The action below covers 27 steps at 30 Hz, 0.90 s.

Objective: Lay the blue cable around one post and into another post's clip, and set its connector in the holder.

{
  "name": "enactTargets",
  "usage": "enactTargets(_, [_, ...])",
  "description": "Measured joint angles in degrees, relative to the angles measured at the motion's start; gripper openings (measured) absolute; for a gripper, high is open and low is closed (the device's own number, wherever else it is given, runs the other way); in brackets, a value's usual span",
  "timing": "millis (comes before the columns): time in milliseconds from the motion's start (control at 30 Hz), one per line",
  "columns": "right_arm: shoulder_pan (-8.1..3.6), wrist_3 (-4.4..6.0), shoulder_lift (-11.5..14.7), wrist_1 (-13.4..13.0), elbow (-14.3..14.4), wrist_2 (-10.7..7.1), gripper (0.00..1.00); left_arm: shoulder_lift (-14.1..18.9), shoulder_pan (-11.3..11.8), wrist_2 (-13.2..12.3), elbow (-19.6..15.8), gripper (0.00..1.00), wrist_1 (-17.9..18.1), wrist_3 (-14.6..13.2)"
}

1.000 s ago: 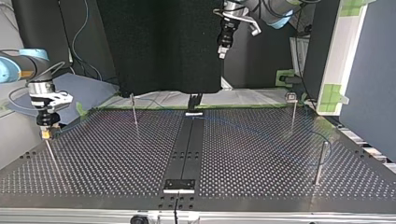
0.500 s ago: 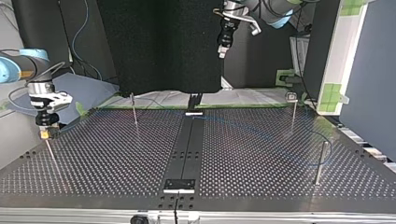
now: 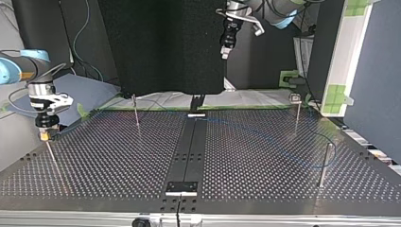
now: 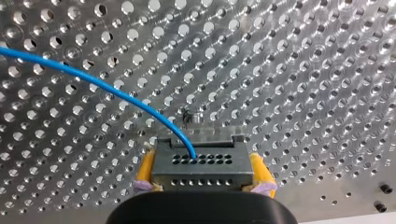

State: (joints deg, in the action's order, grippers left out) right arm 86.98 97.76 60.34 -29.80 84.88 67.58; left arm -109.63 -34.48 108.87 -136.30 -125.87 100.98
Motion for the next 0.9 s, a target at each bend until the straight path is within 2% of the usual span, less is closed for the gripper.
enactTargets(33, [0.00,-0.06,0.00,0.00,0.00,0.16,0.28,0.00,0.00,-0.01,0.00,1.00,0.00,0.00])
enactTargets(67, [0.00,-0.09,0.00,0.00,0.00,0.29,0.40,0.00,0.00,-0.02,0.00,1.00,0.00,0.00])
enactTargets(100, [-0.01,-0.12,0.00,0.00,0.00,0.40,0.47,0.00,0.00,-0.02,0.00,1.00,0.00,0.00])
enactTargets(133, [-0.01,-0.15,0.00,0.00,0.00,0.55,0.47,0.00,0.00,-0.02,0.00,1.00,0.00,0.00])
enactTargets(167, [-0.01,-0.16,0.00,0.01,0.00,0.64,0.55,0.00,0.00,-0.02,0.00,1.00,0.00,0.00])
enactTargets(200, [-0.01,-0.18,-0.01,0.01,0.00,0.71,0.68,0.00,0.00,-0.02,0.00,1.00,0.00,0.00])
enactTargets(233, [-0.01,-0.18,-0.01,0.01,0.00,0.77,0.68,0.00,0.00,-0.02,0.00,1.00,0.00,0.00])
enactTargets(300, [0.00,-0.20,-0.01,0.01,0.00,0.84,0.77,0.00,0.01,-0.03,0.00,1.00,0.00,0.00])
enactTargets(333, [0.01,-0.19,0.00,0.02,-0.01,0.86,0.77,0.00,0.03,-0.02,0.00,1.00,0.00,0.01])
enactTargets(367, [0.02,-0.19,0.01,-0.04,-0.03,0.90,0.82,0.00,0.05,-0.03,0.00,1.00,0.00,0.01])
enactTargets(900, [0.65,-0.08,0.01,-0.40,-0.02,0.90,0.84,0.00,0.09,-0.08,0.00,1.00,0.08,0.07])
